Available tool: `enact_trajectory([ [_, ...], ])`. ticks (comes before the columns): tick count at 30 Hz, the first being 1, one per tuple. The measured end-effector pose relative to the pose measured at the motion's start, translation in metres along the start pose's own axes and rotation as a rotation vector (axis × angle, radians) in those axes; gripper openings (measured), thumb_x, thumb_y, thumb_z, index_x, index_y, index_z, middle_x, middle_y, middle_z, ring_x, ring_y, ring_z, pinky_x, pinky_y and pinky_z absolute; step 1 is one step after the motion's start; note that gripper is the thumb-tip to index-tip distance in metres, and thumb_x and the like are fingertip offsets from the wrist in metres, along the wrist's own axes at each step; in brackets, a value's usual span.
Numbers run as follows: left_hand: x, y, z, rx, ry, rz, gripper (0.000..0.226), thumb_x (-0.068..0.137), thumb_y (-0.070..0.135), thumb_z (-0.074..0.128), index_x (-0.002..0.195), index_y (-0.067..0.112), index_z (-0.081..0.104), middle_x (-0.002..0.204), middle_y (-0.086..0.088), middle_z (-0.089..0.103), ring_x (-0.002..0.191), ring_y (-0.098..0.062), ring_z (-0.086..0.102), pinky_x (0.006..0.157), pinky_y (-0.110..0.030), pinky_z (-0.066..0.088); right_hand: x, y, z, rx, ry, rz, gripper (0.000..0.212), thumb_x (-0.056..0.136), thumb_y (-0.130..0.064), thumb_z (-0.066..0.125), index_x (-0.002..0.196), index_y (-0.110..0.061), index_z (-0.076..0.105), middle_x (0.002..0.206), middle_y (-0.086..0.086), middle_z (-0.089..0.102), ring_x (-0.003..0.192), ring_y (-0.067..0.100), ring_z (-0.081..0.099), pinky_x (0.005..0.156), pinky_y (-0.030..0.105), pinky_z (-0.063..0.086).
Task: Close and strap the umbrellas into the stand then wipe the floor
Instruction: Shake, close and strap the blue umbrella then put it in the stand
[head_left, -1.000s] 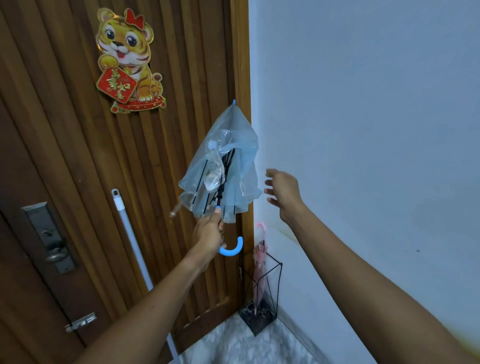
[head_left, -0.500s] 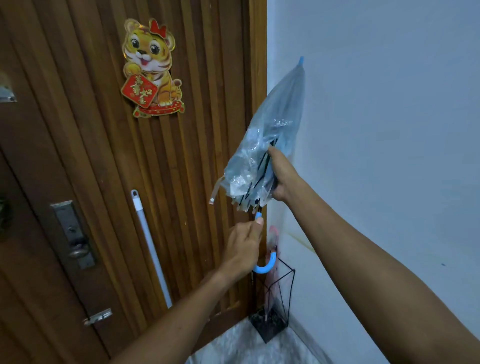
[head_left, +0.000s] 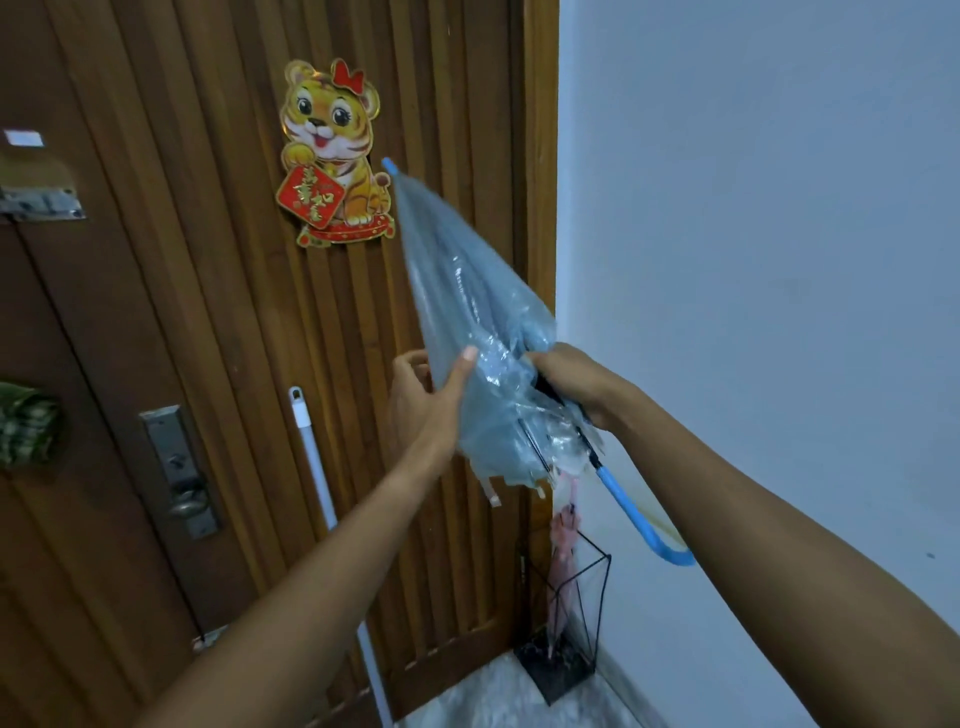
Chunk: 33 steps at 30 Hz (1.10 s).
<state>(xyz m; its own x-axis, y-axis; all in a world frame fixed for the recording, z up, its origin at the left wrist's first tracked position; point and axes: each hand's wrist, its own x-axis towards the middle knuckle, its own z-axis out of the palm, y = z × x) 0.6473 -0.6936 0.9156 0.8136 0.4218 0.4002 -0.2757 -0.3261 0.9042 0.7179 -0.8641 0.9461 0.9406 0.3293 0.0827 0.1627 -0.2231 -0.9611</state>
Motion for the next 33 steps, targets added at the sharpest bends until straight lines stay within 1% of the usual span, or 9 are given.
enact_trajectory([
  [3, 0.018, 0.016, 0.009, -0.389, -0.162, -0.363, 0.090, 0.064, 0.067, 0.079, 0.130, 0.014, 0.048, 0.115, -0.003, 0.069, 0.096, -0.018, 0.072, 0.084, -0.042, 0.060, -0.005, 0.000, 0.017, -0.069, -0.152, -0.039, 0.014, 0.090, -0.012, 0.059, 0.098, -0.009, 0.070, 0.090, 0.012, 0.075, 0.081, 0.027, 0.073, 0.079, 0.038, 0.059],
  [6, 0.016, 0.017, 0.012, -0.539, -0.102, -0.417, 0.025, 0.084, 0.020, 0.076, 0.100, 0.008, 0.061, 0.080, -0.004, 0.075, 0.066, -0.014, 0.073, 0.065, -0.032, 0.061, -0.009, 0.001, 0.023, -0.064, -0.265, -0.026, 0.022, 0.092, -0.029, 0.057, 0.100, -0.013, 0.069, 0.093, 0.009, 0.075, 0.084, 0.025, 0.070, 0.084, 0.042, 0.054],
  [9, 0.012, 0.009, 0.006, -0.583, -0.053, -0.477, 0.016, 0.086, 0.003, 0.069, 0.099, 0.008, 0.060, 0.069, -0.004, 0.074, 0.059, -0.017, 0.072, 0.061, -0.035, 0.061, -0.010, -0.005, 0.019, -0.120, -0.249, -0.033, 0.052, 0.085, -0.056, 0.054, 0.122, -0.021, 0.065, 0.123, 0.005, 0.067, 0.111, 0.025, 0.062, 0.094, 0.043, 0.047],
  [15, 0.007, -0.001, 0.022, -0.605, 0.131, -0.367, 0.053, 0.074, 0.001, 0.075, 0.119, 0.011, 0.049, 0.096, -0.016, 0.073, 0.066, -0.022, 0.076, 0.053, -0.038, 0.059, -0.001, -0.009, 0.037, -0.754, -0.319, -0.030, 0.145, 0.052, -0.059, 0.091, 0.157, -0.040, -0.007, 0.155, 0.002, 0.039, 0.134, 0.026, 0.049, 0.110, 0.044, 0.045],
  [18, 0.005, 0.009, 0.023, -0.638, 0.105, -0.347, 0.050, 0.076, 0.001, 0.079, 0.113, 0.010, 0.047, 0.091, -0.011, 0.071, 0.059, -0.013, 0.074, 0.048, -0.029, 0.056, -0.002, -0.004, 0.041, -0.729, -0.263, -0.009, 0.135, 0.063, -0.024, 0.090, 0.156, -0.037, -0.009, 0.139, 0.005, 0.053, 0.116, 0.027, 0.060, 0.098, 0.041, 0.053],
  [25, 0.002, -0.005, -0.008, 0.009, -0.199, -0.234, 0.047, 0.082, 0.060, 0.060, 0.108, 0.023, 0.068, 0.088, 0.012, 0.071, 0.086, -0.013, 0.067, 0.070, -0.031, 0.052, 0.003, -0.020, 0.006, -0.730, -0.243, 0.056, 0.053, 0.067, 0.000, 0.066, 0.117, -0.015, 0.062, 0.106, 0.011, 0.071, 0.093, 0.029, 0.071, 0.074, 0.038, 0.062],
  [28, -0.017, -0.028, -0.020, 0.623, 0.169, 0.257, 0.066, 0.068, 0.072, 0.057, 0.107, 0.020, 0.051, 0.105, 0.004, 0.049, 0.106, -0.023, 0.052, 0.088, -0.042, 0.043, 0.008, -0.030, -0.005, -0.923, -0.260, 0.119, 0.047, 0.061, -0.002, 0.064, 0.107, -0.008, 0.069, 0.102, 0.015, 0.074, 0.090, 0.034, 0.073, 0.069, 0.042, 0.062],
  [30, -0.025, -0.040, -0.021, 0.822, 0.051, 0.636, 0.086, 0.060, 0.070, 0.065, 0.125, 0.017, 0.045, 0.126, -0.005, 0.043, 0.125, -0.026, 0.042, 0.103, -0.047, 0.036, 0.009, -0.038, -0.002, -1.027, -0.330, 0.179, 0.046, 0.061, -0.001, 0.065, 0.107, -0.005, 0.070, 0.098, 0.014, 0.074, 0.083, 0.032, 0.073, 0.065, 0.041, 0.062],
  [33, -0.020, -0.054, -0.011, 1.088, -0.233, 0.731, 0.126, 0.053, 0.072, 0.073, 0.155, 0.020, 0.019, 0.157, -0.010, 0.027, 0.148, -0.031, 0.023, 0.119, -0.053, 0.021, 0.006, -0.054, 0.012, -1.097, -0.495, 0.265, 0.045, 0.067, 0.001, 0.067, 0.112, 0.000, 0.069, 0.099, 0.016, 0.073, 0.080, 0.030, 0.071, 0.059, 0.028, 0.056],
])
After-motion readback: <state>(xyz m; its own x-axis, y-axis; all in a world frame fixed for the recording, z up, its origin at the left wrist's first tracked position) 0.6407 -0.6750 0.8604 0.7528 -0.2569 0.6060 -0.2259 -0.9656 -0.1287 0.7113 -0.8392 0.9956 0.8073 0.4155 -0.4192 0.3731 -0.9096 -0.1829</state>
